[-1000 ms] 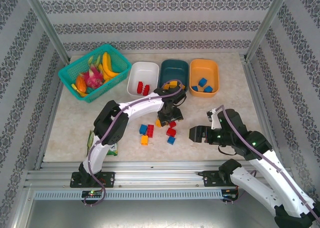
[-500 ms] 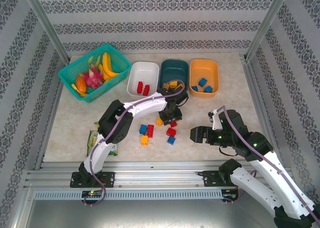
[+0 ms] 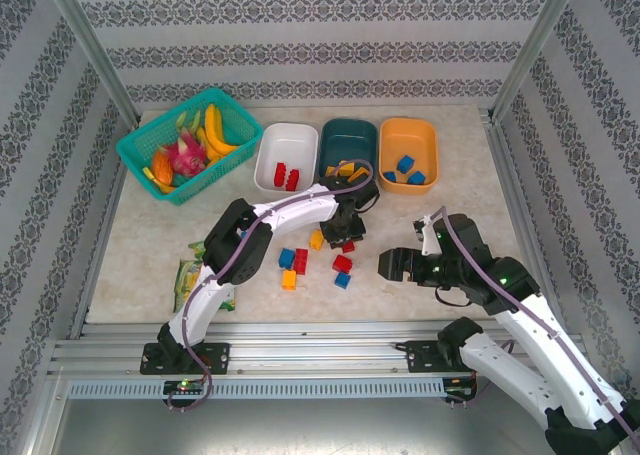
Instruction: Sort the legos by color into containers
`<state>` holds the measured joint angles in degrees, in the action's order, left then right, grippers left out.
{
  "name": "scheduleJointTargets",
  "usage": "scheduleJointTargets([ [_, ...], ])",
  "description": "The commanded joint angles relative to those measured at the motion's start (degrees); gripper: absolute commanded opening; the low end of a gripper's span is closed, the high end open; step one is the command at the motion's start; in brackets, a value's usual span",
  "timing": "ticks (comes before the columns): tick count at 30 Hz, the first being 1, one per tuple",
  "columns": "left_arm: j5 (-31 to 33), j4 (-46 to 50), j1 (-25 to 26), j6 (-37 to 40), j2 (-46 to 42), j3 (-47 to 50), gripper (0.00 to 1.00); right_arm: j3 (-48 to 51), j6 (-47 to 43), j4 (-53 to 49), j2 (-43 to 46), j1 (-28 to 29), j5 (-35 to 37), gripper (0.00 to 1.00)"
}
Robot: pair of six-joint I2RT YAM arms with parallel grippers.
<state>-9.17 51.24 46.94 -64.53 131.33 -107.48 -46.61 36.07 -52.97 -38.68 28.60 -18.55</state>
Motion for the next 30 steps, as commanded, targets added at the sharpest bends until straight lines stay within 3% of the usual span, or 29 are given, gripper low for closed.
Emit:
scheduleJointTargets([
  [1,3.26,2.84,0.7,2.76,-0.75,-2.01,0.33,-0.01,-0.16,1.71,0.59,-0.56,-0.91,0.85],
  [8,7.09,6.56,-4.69,9.29,-6.91,-7.33,0.33,-1.64,-0.42,8.98,-0.94,-0.7,-4.0,0.85],
  [15,1.01,4.52,-16.87,20.9,-8.49,-10.75,0.35,-4.02,1.41,21.97,-11.33,-0.83,-5.43,0.85],
  [21,-3.71,-0.74,-24.21,28.62,-1.77,-17.54,0.34,-8.52,7.32,33.72,-24.07,-1.28,-2.99,0.86],
  [30,-6.69,-2.2,-28.0,30.74,13.52,-32.71,0.35,-18.13,10.22,35.26,-35.94,-4.23,-3.41,0.86],
])
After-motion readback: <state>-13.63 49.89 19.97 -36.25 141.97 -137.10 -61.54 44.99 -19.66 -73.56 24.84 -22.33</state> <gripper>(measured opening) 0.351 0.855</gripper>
